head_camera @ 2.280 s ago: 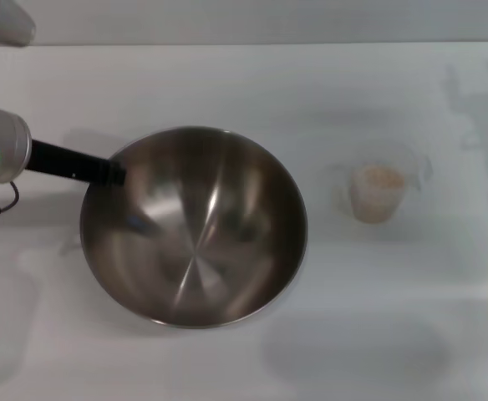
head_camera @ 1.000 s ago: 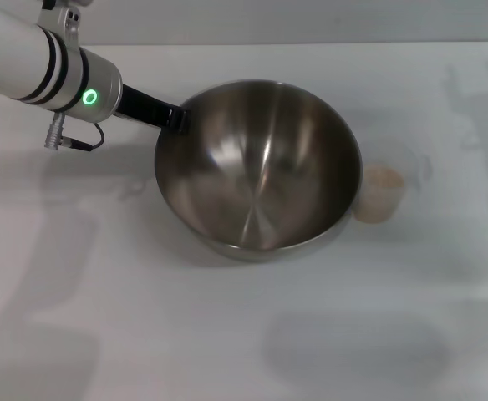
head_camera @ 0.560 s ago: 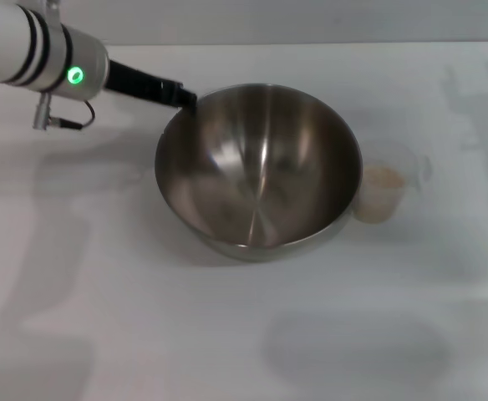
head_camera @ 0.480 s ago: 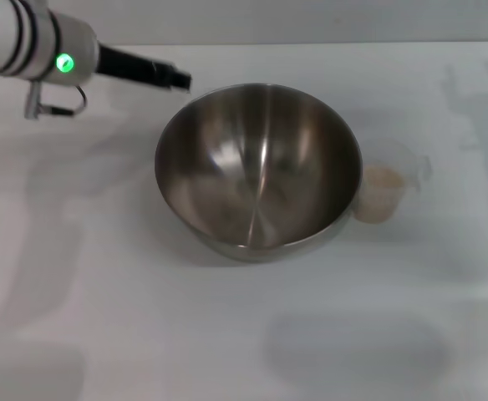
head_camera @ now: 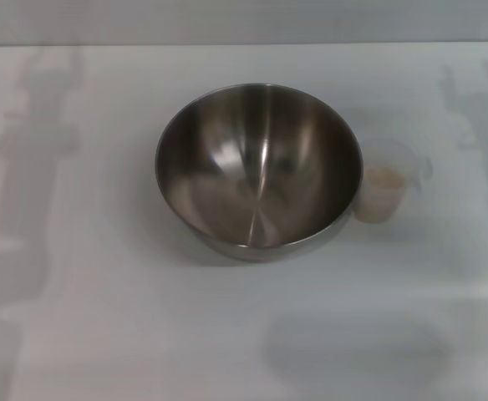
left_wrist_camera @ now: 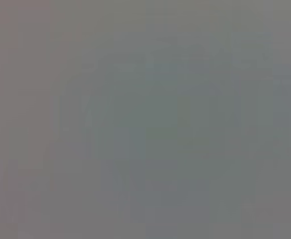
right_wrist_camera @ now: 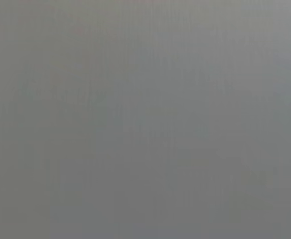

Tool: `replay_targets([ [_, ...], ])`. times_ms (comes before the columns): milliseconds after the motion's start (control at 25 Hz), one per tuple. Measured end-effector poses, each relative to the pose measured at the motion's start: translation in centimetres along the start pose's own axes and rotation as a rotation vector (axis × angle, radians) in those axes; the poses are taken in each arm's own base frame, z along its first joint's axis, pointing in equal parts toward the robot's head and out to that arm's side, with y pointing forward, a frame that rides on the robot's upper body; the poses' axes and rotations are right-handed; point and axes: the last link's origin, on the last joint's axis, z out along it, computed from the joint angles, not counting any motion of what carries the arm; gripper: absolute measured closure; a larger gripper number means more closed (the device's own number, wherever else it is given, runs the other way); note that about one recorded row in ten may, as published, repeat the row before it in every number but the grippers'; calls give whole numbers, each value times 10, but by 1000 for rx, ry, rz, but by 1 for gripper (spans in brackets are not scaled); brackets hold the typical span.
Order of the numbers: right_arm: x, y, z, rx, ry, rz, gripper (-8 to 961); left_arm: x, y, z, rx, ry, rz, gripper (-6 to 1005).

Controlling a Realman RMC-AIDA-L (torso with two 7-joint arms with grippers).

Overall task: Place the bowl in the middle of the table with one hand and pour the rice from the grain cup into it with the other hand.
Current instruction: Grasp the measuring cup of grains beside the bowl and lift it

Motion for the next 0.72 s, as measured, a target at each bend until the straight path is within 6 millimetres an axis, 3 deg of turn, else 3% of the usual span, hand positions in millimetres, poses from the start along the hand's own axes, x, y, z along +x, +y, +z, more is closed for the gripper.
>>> replay_targets([
  [160,1,-1,-3,4,5,2,293,-10,-7,-23,81,204,-98,437],
  [200,2,-1,-6,9,11,4,293,-18,-9,-37,61,328,-161,437],
  [320,3,-2,-12,17,19,11,293,-27,-8,-47,1,405,-242,439],
  [400,5,-3,-25,32,39,25,294,-46,-12,-58,-79,418,-329,438],
  [520,8,-4,-40,34,67,31,294,-57,-14,-65,-103,400,-347,437],
  [600,13,-5,-64,55,114,49,294,-67,-16,-73,-97,368,-323,436],
  [640,13,-5,-64,55,114,49,294,-67,-16,-73,-97,368,-323,436],
  [720,15,-6,-85,71,149,56,294,-72,-17,-78,-99,348,-307,435],
])
